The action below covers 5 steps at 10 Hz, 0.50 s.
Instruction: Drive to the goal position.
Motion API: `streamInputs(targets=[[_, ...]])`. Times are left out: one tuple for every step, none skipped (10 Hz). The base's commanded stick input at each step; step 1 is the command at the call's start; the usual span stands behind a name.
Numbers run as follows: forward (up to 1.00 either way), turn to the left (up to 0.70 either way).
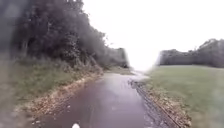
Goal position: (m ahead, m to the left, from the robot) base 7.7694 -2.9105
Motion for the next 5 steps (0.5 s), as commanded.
streamInputs(targets=[[0.50, 0.00], [0.50, 0.00], [0.50, 0.00], [0.50, 0.00], [0.50, 0.00]])
